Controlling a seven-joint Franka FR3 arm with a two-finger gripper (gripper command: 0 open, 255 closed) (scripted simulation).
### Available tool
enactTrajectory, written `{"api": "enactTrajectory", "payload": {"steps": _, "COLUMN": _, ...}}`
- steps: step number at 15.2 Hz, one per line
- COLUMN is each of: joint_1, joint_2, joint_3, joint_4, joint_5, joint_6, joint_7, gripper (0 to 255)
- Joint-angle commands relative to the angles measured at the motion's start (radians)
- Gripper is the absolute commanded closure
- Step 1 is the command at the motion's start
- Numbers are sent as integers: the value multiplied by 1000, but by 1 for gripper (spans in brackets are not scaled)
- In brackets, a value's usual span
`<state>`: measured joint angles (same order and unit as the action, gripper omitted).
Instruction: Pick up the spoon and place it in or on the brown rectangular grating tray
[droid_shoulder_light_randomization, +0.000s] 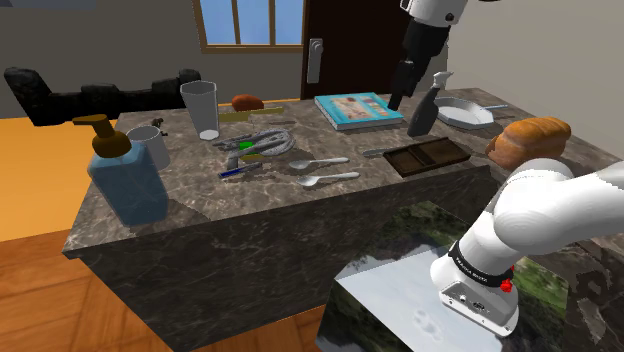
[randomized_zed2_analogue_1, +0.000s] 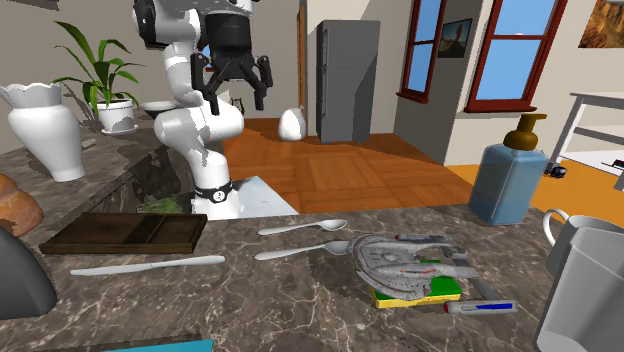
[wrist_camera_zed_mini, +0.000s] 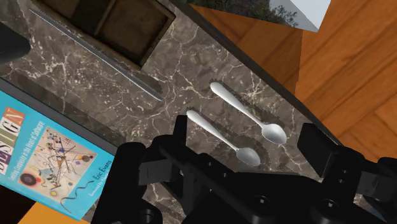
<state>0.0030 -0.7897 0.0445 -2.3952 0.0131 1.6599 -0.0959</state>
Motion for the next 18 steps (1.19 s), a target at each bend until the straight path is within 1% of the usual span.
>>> {"api": "enactTrajectory", "payload": {"steps": 1, "joint_1": 0, "joint_2": 0, "joint_3": 0, "joint_4": 0, "joint_5": 0, "joint_6": 0, "joint_7": 0, "gripper": 0}}
{"api": "enactTrajectory", "payload": {"steps": 9, "joint_1": 57, "joint_2": 292, "joint_3": 8, "joint_4": 23, "joint_5": -89, "joint_6": 197, "joint_7": -202, "gripper": 0}}
{"api": "enactTrajectory", "payload": {"steps": 18, "joint_1": 100, "joint_2": 633, "joint_3": 47, "joint_4": 110, "joint_5": -216, "joint_6": 379, "joint_7": -371, "gripper": 0}}
